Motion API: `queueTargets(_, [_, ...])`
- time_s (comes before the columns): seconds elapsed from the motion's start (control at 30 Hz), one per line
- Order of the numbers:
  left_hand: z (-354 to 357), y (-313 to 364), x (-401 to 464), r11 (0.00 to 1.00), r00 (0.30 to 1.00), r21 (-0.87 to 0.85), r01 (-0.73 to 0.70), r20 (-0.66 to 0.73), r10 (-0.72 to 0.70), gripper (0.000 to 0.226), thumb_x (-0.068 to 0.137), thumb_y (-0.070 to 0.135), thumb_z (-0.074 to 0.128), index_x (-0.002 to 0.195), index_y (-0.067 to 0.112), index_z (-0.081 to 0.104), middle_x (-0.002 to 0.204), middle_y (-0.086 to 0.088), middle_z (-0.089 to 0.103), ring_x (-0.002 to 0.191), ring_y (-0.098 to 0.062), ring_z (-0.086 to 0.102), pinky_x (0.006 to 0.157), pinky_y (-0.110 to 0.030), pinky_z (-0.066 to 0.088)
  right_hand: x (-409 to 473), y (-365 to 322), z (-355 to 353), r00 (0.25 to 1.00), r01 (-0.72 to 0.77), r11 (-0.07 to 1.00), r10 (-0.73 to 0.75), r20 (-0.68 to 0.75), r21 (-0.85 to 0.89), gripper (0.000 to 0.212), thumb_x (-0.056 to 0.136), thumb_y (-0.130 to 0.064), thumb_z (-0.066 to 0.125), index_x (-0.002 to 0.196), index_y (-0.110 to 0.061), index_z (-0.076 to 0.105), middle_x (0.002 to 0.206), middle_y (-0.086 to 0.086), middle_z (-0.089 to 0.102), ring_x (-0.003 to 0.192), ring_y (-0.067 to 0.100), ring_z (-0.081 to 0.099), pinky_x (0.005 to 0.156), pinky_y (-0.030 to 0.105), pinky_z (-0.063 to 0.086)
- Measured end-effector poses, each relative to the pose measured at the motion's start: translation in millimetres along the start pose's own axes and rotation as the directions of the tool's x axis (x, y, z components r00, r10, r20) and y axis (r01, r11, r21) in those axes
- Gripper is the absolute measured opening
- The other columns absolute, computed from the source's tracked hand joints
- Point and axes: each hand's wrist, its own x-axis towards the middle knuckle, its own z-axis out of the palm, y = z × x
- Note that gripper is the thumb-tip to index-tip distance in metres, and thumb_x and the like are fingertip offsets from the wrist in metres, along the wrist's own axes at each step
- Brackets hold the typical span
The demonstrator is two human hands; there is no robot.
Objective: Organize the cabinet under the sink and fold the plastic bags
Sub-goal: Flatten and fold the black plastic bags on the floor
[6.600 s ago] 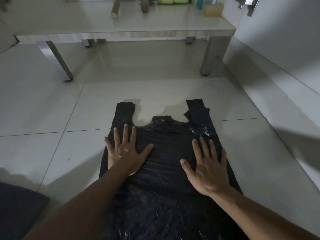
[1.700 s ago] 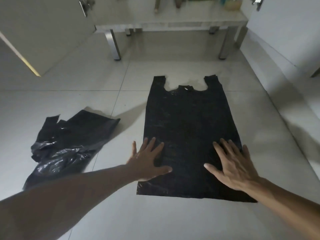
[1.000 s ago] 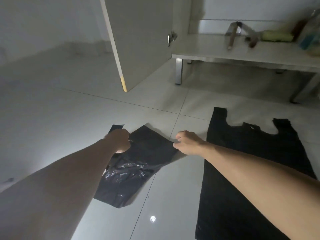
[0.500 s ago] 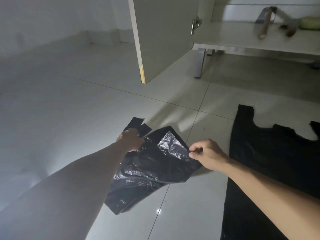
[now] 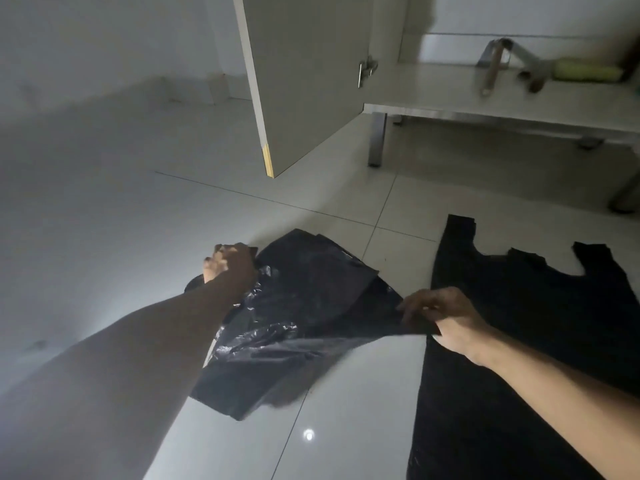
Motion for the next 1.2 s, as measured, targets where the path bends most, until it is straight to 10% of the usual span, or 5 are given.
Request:
queueTargets(0.37, [-14.6,30.5,-41.3,0.968,0.968,-0.02,-0.25,-0.013,0.25,0.049,0.087,0.047,0.055,0.127,0.018,0.052,0.138,-0.012,0.039,0.127,-0.028,0.038,0.102,-0.043,0.041,-16.3,22.7,-15.4,0.869,-0.493,0.853,0.492,0.047,0.17,0.025,0.089,-0.016,0.064,0.1,0.006,0.071,0.105,0.017,0.068,0.099,0.025,0.055,0.081,0.038,0.044])
queueTargets(0.57, [11.2,69.1,-92.5,0.539,0.591,0.243,-0.807,0.296,0.751,0.061,0.09,0.055,0.049,0.145,0.034,0.033,0.158,-0.008,0.011,0.143,-0.03,0.016,0.117,-0.05,0.009,-10.1,10.0,-18.6,0.916,-0.361,0.932,0.361,-0.177,0.034,0.017,0.079,0.002,0.07,0.091,-0.008,0.077,0.096,0.01,0.073,0.101,0.021,0.066,0.078,0.02,0.048])
queueTargets(0.83, [15.8,66.3,-87.2,0.629,0.77,0.444,-0.637,0.365,0.522,0.066,0.088,0.036,0.056,0.148,0.025,0.029,0.159,-0.012,0.011,0.146,-0.035,0.004,0.115,-0.053,0.007,-12.9,-36.0,-74.6,0.905,-0.116,0.992,0.125,-0.407,0.048,0.022,0.091,-0.003,0.056,0.103,-0.011,0.073,0.09,-0.007,0.067,0.083,0.0,0.06,0.061,0.01,0.044])
queueTargets(1.07, [2.9,118.3,-117.8,0.95,0.925,-0.298,-0.094,0.328,0.194,0.046,0.086,0.062,0.048,0.096,0.02,0.066,0.096,-0.004,0.065,0.083,-0.02,0.063,0.077,-0.031,0.055,-18.1,-55.7,-119.3,0.809,-0.016,0.882,0.289,-0.512,0.471,0.031,0.085,0.004,0.054,0.094,-0.014,0.077,0.096,0.008,0.071,0.092,0.025,0.067,0.083,0.036,0.057])
queueTargets(1.2, [8.1,142.1,-145.1,0.715,0.307,-0.388,0.582,0.919,0.25,0.108,0.07,0.086,0.044,0.133,-0.001,0.042,0.118,-0.025,0.059,0.087,-0.039,0.068,0.075,-0.046,0.056,-19.5,-51.2,-136.5,0.803,0.069,0.77,0.334,-0.494,0.634,0.034,0.084,0.008,0.05,0.093,-0.014,0.075,0.1,0.004,0.071,0.087,0.017,0.066,0.069,0.025,0.054])
